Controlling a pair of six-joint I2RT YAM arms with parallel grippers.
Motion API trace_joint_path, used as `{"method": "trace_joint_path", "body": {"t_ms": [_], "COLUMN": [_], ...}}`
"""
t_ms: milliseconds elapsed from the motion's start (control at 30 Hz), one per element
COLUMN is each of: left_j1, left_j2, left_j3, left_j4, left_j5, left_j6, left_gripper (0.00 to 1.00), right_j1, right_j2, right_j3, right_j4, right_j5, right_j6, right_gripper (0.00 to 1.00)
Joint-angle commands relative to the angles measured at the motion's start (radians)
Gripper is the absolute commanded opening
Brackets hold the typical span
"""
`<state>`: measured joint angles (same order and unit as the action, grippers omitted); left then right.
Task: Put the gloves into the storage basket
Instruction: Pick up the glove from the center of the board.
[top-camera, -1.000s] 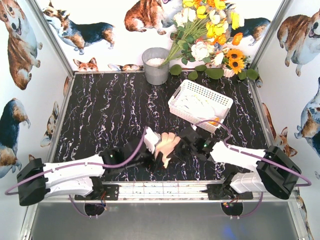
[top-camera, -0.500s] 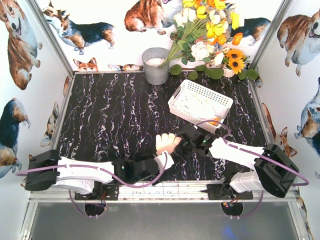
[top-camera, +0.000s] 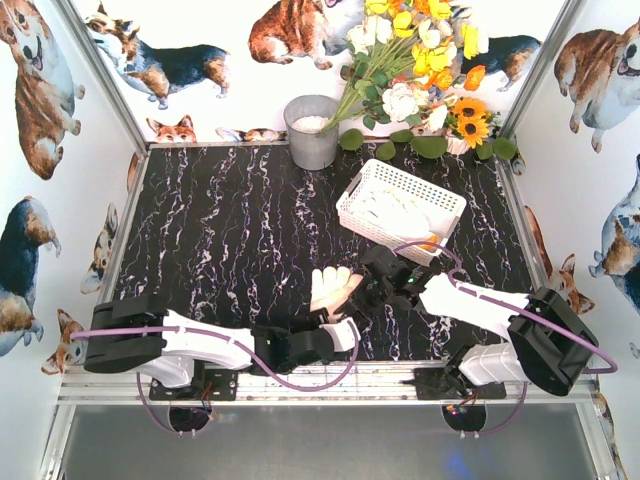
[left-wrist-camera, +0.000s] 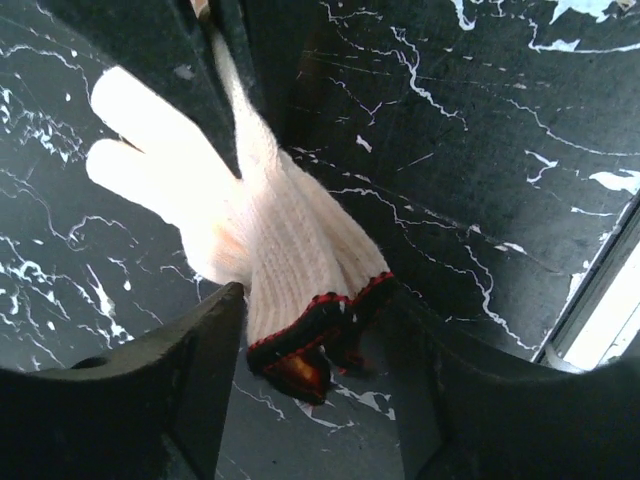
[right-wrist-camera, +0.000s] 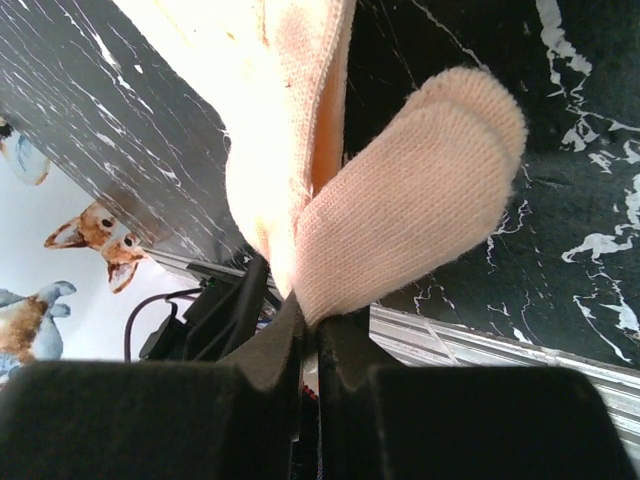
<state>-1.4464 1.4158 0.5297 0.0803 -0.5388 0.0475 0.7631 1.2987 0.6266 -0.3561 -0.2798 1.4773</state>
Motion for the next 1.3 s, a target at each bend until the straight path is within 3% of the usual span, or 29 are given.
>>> {"method": "trace_joint_path", "body": {"t_ms": [0,100,167,200,267,333,533,1000,1267], "left_j1": [-0.015,-0.016,-0.016,-0.014,0.009,0.048,0.125,0.184,0.196], "left_j2": [0.005,-0.003,-0.015,-0.025,-0.045,-0.061,-0.078,-0.054,-0.051], "left_j3": [0.030,0.032,0.031,0.028,0.026,0.036,0.057,0.091,0.093], "left_j4": [0.055,0.052,0.047,0.049,0.038,0.013,-0.017,0.004,0.027], "left_j5": [-0.047,-0.035,-0.027,-0.022,0.028,0.117,0.199,0.307,0.335], "left_j6": [0.064,0.060,0.030,0.007,-0.050,-0.125,-0.285,-0.497,-0.513], "left_gripper": [0.45,0.27,0.09,0.01,0.00,0.00,0.00,0.00,0.00], "right_j1": [-0.014,-0.023,-0.028,-0.030,-0.030,-0.030,-0.030,0.012,0.015], "right_j2": [-0.011,-0.018,-0.023,-0.027,-0.037,-0.043,-0.048,-0.044,-0.064], "right_j3": [0.000,-0.007,-0.010,-0.012,-0.017,-0.026,-0.052,-0.088,-0.087], "right_j4": [0.062,0.075,0.081,0.080,0.067,0.061,0.080,0.198,0.171], "right_j5": [-0.022,-0.025,-0.024,-0.017,0.000,0.010,0.011,0.092,0.109], "right_j6": [0.021,0.020,0.015,0.012,0.011,0.010,0.006,0.077,0.042], "right_gripper": [0.00,0.00,0.01,0.07,0.34,0.51,0.68,0.67,0.47]}}
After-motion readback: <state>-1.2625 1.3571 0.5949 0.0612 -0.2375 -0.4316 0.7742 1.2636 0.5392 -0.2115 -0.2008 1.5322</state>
